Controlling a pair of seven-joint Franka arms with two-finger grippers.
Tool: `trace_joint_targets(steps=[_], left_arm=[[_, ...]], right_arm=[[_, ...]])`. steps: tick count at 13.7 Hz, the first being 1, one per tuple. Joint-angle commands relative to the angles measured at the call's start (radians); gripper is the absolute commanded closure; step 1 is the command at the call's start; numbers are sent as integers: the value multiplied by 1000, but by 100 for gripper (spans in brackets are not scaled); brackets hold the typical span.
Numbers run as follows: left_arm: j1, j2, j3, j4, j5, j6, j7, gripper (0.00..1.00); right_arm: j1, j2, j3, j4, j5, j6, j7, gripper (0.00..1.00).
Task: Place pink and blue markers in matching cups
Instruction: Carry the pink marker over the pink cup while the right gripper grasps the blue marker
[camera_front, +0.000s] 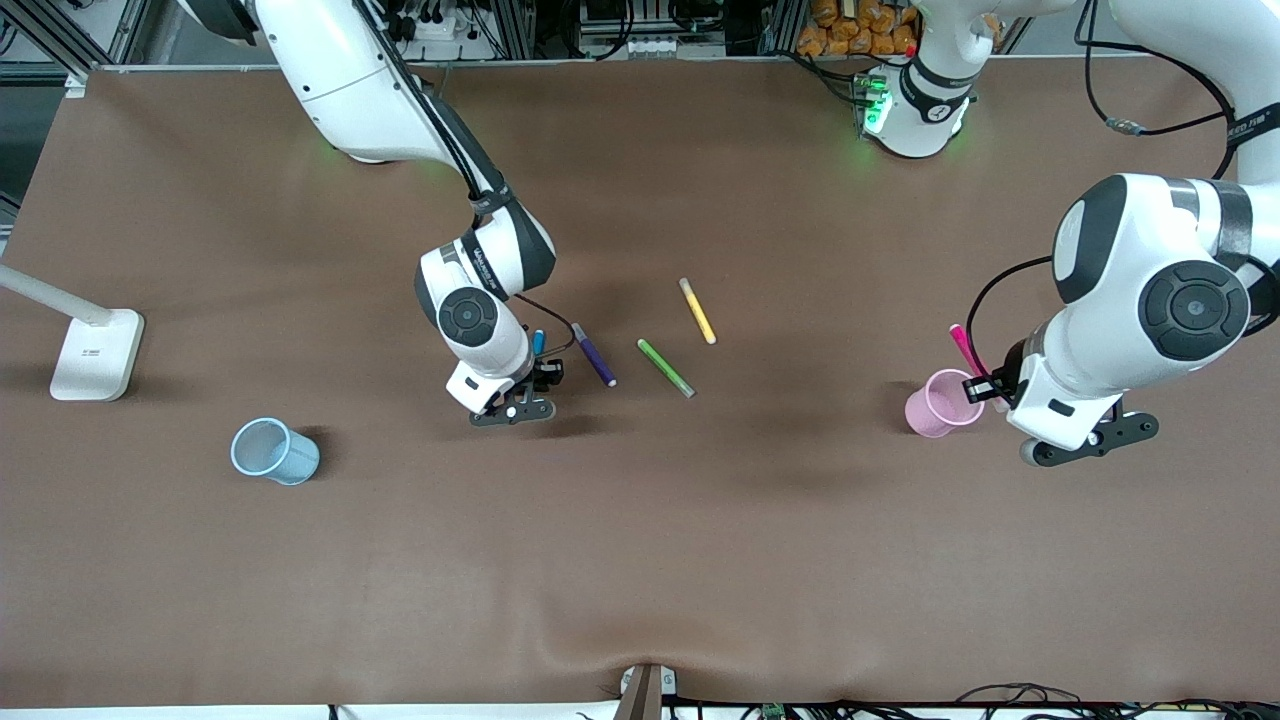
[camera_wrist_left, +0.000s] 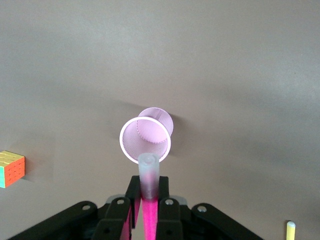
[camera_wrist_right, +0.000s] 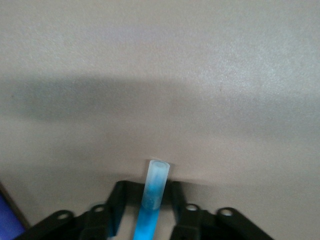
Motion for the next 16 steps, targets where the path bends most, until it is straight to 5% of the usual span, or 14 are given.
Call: trace_joint_targets(steps=[1, 8, 16], left_arm=[[-1, 0, -4, 9, 15, -9, -25, 100], [-7, 42, -1, -8, 34, 70, -206, 100], [-7, 86, -2, -43, 237, 99, -544, 100]], right_arm=[[-5, -4, 2, 4, -8, 3, 1, 100], [-81, -124, -11, 16, -57, -14, -269, 100], [-193, -142, -7, 151, -44, -166, -645, 100]])
